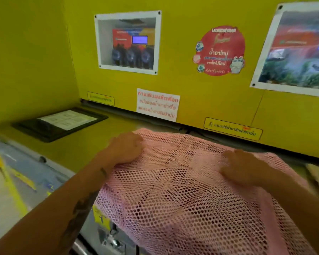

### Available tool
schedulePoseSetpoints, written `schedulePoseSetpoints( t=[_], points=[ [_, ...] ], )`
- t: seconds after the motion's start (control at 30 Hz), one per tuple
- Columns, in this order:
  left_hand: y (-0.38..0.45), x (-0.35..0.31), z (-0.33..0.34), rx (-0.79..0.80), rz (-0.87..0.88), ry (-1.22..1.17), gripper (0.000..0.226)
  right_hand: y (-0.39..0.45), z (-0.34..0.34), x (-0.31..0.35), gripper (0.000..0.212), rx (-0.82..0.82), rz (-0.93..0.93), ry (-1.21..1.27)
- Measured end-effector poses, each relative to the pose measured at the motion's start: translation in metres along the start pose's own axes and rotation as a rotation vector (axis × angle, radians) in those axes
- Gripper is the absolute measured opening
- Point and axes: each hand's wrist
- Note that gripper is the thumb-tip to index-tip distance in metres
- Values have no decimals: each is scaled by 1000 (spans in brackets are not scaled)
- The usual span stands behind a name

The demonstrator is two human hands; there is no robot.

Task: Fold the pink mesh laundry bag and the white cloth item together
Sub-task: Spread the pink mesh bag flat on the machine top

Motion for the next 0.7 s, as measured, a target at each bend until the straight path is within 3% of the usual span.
schedulePoseSetpoints(
  t=[0.1, 0.17, 0.27, 0.37, 0.57, 0.63, 0.7],
  points=[
    [13, -24, 2, -60, 159, 34, 46, 3, 0, 33, 76, -43, -139, 59],
    [22, -40, 1, -58, 165, -8, 48, 8, 4, 49, 75, 20, -163, 80],
    [42, -42, 3, 63, 51, -7, 50, 21, 11, 51, 93, 140, -136, 53],
    [55, -27, 8, 197, -126, 60, 69, 25, 9, 42, 110, 192, -130, 40],
    [54, -12, -6, 140, -171, 47, 71, 30, 13, 36, 126, 173, -89, 91],
    [35, -16, -14, 90, -104, 19, 65, 37, 8, 35, 119, 146, -73, 97],
    [2, -25, -19, 11, -34, -4, 57, 36, 1, 44, 90, 56, -57, 11]
  ],
)
Point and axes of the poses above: each hand's wrist, its own y-axis towards the middle knuckle, its own z-axis out of the palm, x = y × z, and after that the axes turned 9 degrees about x, right-handed
